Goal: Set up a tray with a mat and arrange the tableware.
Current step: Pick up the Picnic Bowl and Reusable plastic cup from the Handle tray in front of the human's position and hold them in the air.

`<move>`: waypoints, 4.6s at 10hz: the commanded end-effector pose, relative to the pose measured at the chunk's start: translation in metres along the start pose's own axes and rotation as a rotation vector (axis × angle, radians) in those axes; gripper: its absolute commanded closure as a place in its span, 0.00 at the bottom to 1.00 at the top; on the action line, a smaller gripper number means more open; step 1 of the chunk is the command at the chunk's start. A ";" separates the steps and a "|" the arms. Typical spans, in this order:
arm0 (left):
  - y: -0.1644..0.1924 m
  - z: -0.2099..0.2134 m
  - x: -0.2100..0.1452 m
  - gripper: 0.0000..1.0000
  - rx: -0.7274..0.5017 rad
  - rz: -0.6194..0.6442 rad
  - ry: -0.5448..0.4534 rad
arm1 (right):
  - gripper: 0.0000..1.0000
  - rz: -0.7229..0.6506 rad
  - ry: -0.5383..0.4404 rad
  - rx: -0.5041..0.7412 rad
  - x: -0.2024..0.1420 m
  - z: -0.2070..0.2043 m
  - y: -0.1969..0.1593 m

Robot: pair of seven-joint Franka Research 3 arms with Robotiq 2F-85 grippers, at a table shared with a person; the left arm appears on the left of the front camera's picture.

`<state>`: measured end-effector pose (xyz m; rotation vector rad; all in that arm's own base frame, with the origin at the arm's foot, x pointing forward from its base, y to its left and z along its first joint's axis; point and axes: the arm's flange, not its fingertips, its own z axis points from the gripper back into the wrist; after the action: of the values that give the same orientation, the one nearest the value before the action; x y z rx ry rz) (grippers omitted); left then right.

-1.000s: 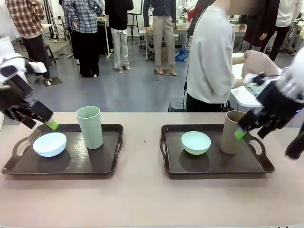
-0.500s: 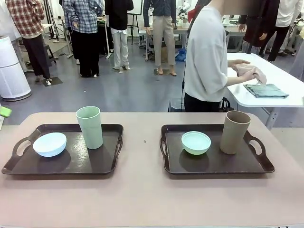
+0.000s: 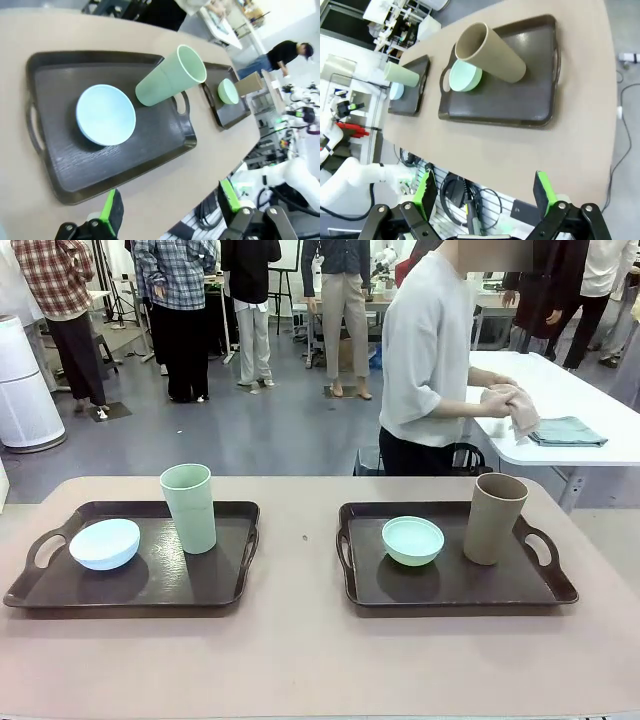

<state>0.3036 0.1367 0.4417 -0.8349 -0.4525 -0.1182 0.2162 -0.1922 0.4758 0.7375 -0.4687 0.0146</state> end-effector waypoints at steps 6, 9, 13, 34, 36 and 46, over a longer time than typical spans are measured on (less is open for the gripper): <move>0.008 0.003 -0.003 0.00 -0.013 0.039 -0.028 | 0.00 -0.042 0.009 -0.002 -0.006 -0.002 -0.018; 0.008 0.003 -0.003 0.00 -0.013 0.039 -0.028 | 0.00 -0.042 0.009 -0.002 -0.006 -0.002 -0.018; 0.008 0.003 -0.003 0.00 -0.013 0.039 -0.028 | 0.00 -0.042 0.009 -0.002 -0.006 -0.002 -0.018; 0.008 0.003 -0.003 0.00 -0.013 0.039 -0.028 | 0.00 -0.042 0.009 -0.002 -0.006 -0.002 -0.018; 0.008 0.003 -0.003 0.00 -0.013 0.039 -0.028 | 0.00 -0.042 0.009 -0.002 -0.006 -0.002 -0.018; 0.008 0.003 -0.003 0.00 -0.013 0.039 -0.028 | 0.00 -0.042 0.009 -0.002 -0.006 -0.002 -0.018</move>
<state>0.3010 0.1413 0.4369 -0.8443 -0.4439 -0.0571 0.2138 -0.2030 0.4611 0.7255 -0.4372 -0.0323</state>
